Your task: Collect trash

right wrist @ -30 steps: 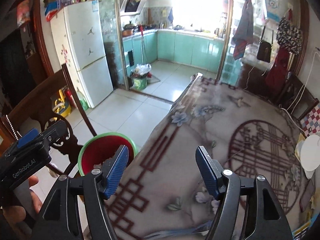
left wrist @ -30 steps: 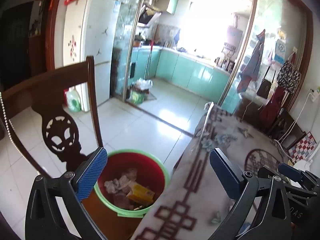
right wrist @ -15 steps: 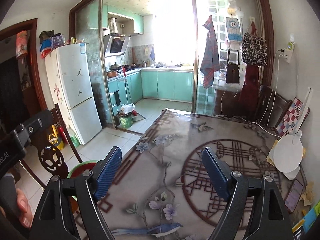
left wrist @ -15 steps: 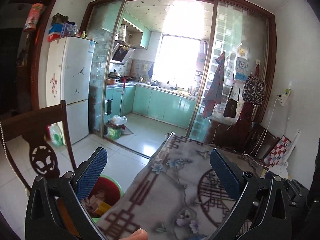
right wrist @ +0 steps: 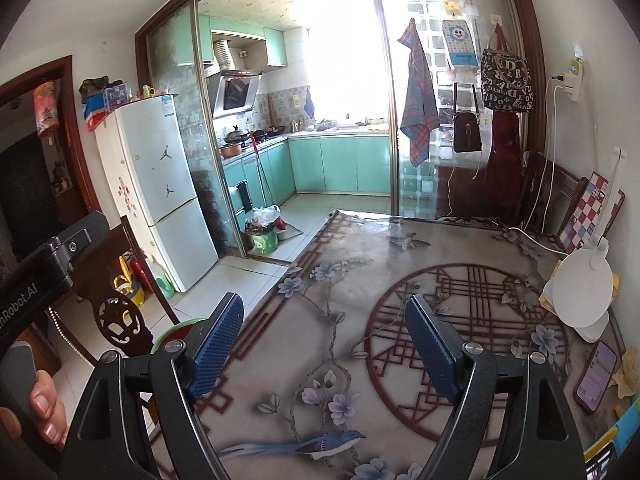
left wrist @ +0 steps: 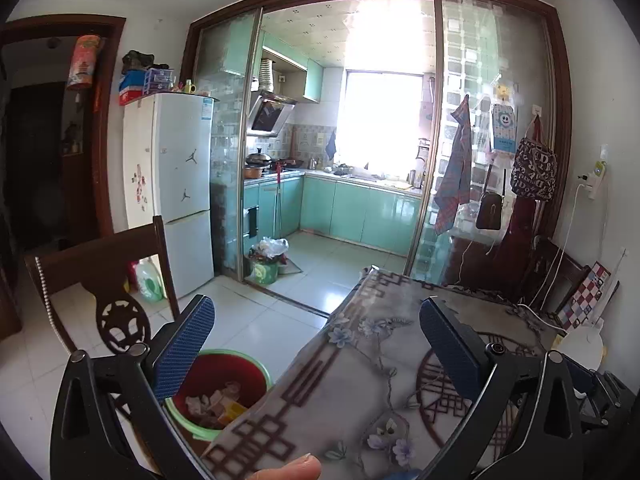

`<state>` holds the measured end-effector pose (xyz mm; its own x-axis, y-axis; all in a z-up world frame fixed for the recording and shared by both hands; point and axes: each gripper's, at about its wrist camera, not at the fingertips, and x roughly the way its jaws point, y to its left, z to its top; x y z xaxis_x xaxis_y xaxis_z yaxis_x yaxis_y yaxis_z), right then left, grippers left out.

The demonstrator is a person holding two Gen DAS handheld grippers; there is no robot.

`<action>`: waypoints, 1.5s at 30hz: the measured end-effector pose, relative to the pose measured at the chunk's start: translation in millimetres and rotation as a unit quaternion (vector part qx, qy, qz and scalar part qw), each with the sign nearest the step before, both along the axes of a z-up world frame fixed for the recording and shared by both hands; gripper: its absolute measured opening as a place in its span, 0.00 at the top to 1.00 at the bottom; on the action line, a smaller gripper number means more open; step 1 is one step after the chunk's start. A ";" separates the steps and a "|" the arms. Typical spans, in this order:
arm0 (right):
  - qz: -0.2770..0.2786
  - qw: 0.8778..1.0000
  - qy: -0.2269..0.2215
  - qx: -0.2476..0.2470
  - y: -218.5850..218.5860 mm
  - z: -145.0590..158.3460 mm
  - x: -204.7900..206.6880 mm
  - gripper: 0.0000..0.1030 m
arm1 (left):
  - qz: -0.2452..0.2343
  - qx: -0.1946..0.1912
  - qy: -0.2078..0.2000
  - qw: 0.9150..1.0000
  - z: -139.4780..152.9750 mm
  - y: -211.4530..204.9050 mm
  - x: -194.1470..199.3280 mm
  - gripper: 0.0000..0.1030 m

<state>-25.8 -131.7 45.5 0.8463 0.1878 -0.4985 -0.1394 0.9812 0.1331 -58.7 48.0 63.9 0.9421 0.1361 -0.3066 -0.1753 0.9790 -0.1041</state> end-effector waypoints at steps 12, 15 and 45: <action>0.001 1.000 0.004 0.006 -4.8 -3.8 -0.1 0.20 | 0.014 0.009 0.019 1.000 -3.8 -5.5 -1.3 0.00; -0.003 1.000 0.007 0.009 -7.9 -6.1 -0.3 0.20 | 0.010 0.010 0.022 1.000 -4.0 -8.7 -1.5 0.00; -0.018 0.999 0.028 0.017 -15.3 -20.3 2.6 0.20 | -0.009 0.019 0.056 0.998 -12.5 -18.7 11.7 0.00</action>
